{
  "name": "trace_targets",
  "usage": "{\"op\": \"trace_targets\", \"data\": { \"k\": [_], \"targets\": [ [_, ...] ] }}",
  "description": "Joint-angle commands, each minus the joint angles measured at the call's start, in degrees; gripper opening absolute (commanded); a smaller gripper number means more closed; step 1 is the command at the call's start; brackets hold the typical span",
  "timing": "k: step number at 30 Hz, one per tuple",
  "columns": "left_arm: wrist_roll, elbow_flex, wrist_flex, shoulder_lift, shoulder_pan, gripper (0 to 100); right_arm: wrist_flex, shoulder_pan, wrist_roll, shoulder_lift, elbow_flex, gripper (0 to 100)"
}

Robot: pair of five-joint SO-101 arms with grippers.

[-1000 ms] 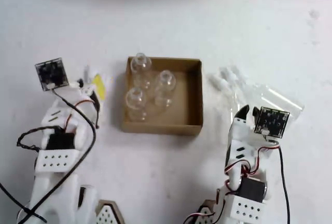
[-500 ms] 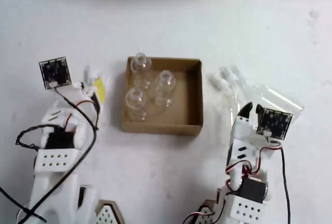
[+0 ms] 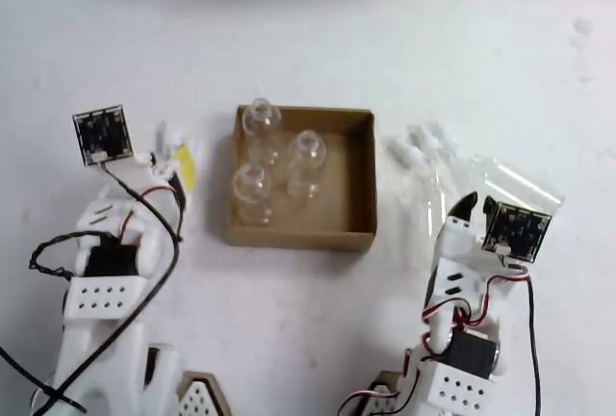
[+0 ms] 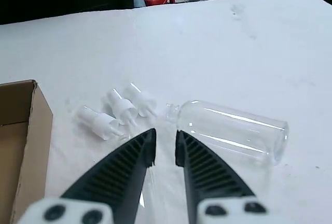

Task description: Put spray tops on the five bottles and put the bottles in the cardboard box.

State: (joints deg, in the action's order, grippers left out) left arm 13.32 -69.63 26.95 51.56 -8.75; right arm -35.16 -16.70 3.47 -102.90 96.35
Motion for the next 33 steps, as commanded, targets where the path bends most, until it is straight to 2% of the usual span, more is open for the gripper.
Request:
{"op": "trace_targets", "data": {
  "k": [1,12,20,23,28,33],
  "targets": [
    [-0.88,3.6,0.18,1.54,0.22,17,3.65,-3.38,0.18,-0.57,0.44,5.3],
    [-4.13,3.34,0.09,1.27,3.21,17,3.82,-5.85,0.26,-0.57,0.44,6.9],
    [-4.13,3.34,0.09,1.19,3.3,17,-0.66,-5.49,0.18,-0.57,0.44,31.6],
    [-4.13,3.34,0.09,1.19,3.3,17,-2.33,-5.49,-0.26,-0.57,0.44,27.6],
    [-4.13,3.34,0.09,1.19,3.3,17,-1.01,-5.85,0.18,-0.57,0.44,0.2],
    [-4.13,3.43,0.09,1.19,3.3,17,0.22,-5.93,0.18,-0.57,0.44,19.5]
  ]
}}
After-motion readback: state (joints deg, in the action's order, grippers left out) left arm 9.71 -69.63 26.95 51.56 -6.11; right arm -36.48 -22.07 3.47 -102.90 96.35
